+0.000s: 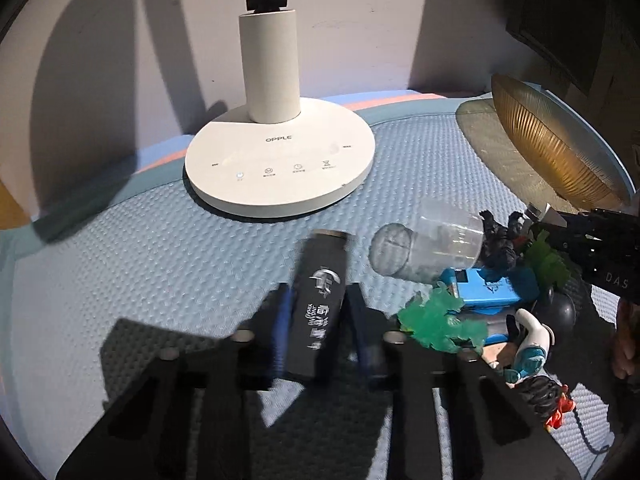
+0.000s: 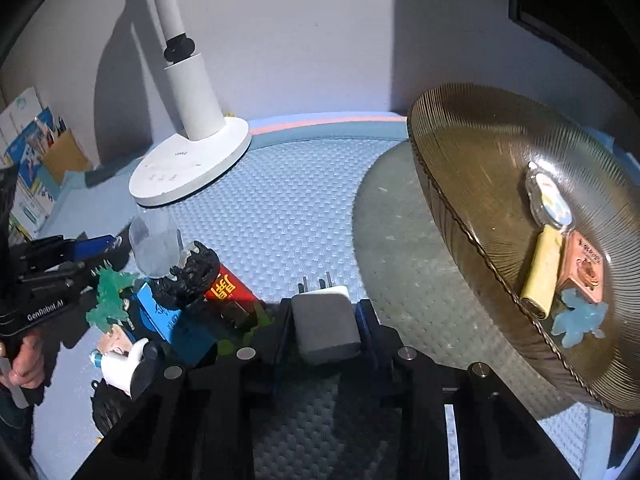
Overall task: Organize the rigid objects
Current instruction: 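Grasp the black USB stick with the left tool while the right tool grasps the white charger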
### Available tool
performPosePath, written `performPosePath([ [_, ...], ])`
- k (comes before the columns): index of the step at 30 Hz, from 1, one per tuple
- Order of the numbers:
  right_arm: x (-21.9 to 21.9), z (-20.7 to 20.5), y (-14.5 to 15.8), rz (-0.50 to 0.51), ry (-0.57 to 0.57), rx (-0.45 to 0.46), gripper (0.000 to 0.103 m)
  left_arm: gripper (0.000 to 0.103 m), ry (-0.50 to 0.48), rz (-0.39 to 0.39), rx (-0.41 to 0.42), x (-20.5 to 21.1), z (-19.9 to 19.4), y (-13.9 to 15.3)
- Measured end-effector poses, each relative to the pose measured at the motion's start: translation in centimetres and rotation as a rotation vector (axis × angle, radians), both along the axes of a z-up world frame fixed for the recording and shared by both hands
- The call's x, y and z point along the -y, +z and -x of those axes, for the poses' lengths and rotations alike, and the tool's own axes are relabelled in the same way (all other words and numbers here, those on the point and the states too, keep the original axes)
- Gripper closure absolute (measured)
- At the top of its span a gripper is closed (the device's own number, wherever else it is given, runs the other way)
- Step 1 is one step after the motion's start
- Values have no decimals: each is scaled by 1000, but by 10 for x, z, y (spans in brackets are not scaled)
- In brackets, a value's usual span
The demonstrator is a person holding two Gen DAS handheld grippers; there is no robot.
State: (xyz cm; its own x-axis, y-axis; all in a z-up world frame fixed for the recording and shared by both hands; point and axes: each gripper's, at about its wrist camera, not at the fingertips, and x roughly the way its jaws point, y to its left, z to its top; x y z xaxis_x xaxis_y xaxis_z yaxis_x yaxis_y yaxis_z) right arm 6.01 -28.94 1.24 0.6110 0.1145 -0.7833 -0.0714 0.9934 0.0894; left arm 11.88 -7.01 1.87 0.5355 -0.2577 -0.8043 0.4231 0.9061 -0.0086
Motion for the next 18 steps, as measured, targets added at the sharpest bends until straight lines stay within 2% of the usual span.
performPosePath([
  [6,13,31,16,-27,-23,30,73,82,52,35,5,-18,25,12],
  [10,20,73,23,-45,-8,24,73,82,86,82,-3,-33,66,21],
  [13,21,106,17,-47,6,2,73,82,94,89,-23,-36,96,17],
  [18,17,129,-4,-54,19,-28,73,81,107,68,-49,-31,133,-1],
])
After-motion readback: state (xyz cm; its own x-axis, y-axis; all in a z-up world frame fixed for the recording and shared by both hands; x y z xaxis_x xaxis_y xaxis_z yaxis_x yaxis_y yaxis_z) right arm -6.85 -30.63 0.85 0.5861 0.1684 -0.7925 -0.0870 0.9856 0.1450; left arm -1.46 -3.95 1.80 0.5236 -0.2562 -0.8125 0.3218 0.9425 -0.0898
